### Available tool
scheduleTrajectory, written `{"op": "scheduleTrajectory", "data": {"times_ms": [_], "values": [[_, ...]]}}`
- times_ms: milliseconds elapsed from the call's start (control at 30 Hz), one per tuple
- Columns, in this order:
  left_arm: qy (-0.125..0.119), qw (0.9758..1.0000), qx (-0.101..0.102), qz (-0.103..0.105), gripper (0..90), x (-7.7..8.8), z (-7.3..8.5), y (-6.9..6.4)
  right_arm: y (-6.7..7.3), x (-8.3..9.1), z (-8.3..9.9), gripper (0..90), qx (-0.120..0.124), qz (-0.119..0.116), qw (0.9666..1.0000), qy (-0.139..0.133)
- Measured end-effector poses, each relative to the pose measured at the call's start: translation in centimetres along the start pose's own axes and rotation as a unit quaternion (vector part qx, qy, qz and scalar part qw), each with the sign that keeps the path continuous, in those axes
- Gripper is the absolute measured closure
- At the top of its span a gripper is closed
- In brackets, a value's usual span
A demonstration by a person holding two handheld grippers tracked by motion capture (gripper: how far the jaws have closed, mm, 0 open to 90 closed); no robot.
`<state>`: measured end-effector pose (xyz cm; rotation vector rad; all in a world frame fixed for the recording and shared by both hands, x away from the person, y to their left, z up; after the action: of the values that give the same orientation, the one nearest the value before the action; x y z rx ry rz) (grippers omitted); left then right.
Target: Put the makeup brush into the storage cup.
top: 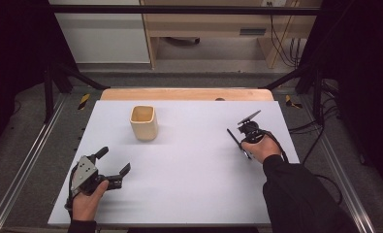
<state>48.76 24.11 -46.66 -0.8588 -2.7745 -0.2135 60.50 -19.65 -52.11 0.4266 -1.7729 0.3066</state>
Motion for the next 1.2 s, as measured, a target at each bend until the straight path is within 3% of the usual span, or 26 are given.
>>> {"op": "scheduleTrajectory", "data": {"times_ms": [400, 467, 533, 600, 633, 733, 800, 967, 1000, 1067, 1100, 1200], "values": [[0.007, 0.9999, -0.014, 0.001, 1.2, -0.2, 0.0, -0.4, 0.7, 1.4, 0.4, 84.0, 0.036, -0.017, 0.9991, -0.016], [0.009, 0.9996, -0.026, -0.002, 1.3, -0.2, -0.1, -0.6, 0.8, 1.6, 0.4, 84.0, 0.034, -0.020, 0.9991, -0.014], [0.009, 0.9991, -0.042, -0.001, 1.3, -0.2, -0.5, -1.3, 0.8, 2.0, 0.6, 84.0, 0.057, -0.015, 0.9981, -0.019], [0.013, 0.9987, -0.048, 0.001, 1.3, -0.3, -0.5, -1.5, 0.9, 2.2, 0.6, 84.0, 0.060, -0.017, 0.9979, -0.019], [0.014, 0.9980, -0.062, -0.001, 1.3, -0.4, -0.5, -1.6, 0.9, 2.5, 0.6, 84.0, 0.065, -0.016, 0.9975, -0.022], [0.028, 0.9969, -0.073, 0.004, 1.3, -0.7, -0.5, -2.3, 1.5, 3.7, 0.6, 84.0, 0.089, -0.016, 0.9956, -0.024], [0.027, 0.9949, -0.097, 0.006, 1.6, -0.8, -1.1, -2.8, 1.9, 4.1, 0.7, 84.0, 0.097, -0.020, 0.9949, -0.020], [0.021, 0.9931, -0.115, 0.014, 1.7, -1.1, -2.3, -3.7, 2.6, 4.9, 0.3, 84.0, 0.121, -0.020, 0.9923, -0.016], [0.022, 0.9924, -0.120, 0.016, 1.7, -1.2, -2.6, -3.9, 2.8, 5.5, -0.1, 84.0, 0.137, -0.014, 0.9902, -0.020], [0.025, 0.9909, -0.131, 0.019, 1.8, -1.5, -3.1, -4.2, 3.0, 5.8, -0.2, 84.0, 0.146, -0.013, 0.9890, -0.022], [0.031, 0.9891, -0.142, 0.023, 1.7, -1.9, -3.4, -4.6, 3.3, 6.4, -0.5, 84.0, 0.156, -0.009, 0.9875, -0.022], [0.033, 0.9874, -0.153, 0.024, 1.8, -2.4, -3.9, -5.0, 3.8, 7.2, -0.9, 84.0, 0.162, -0.007, 0.9865, -0.021]]}}
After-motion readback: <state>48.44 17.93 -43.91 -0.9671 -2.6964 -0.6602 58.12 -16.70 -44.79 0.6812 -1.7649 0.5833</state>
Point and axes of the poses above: each handheld gripper's, and its own axes: x roughly backward along the jaws, z roughly out of its underside, y roughly to its left, the point moved 8 cm from there along -x, roughly forward along the jaws, and after that the axes turned 8 degrees about y, right-handed, at the moved point
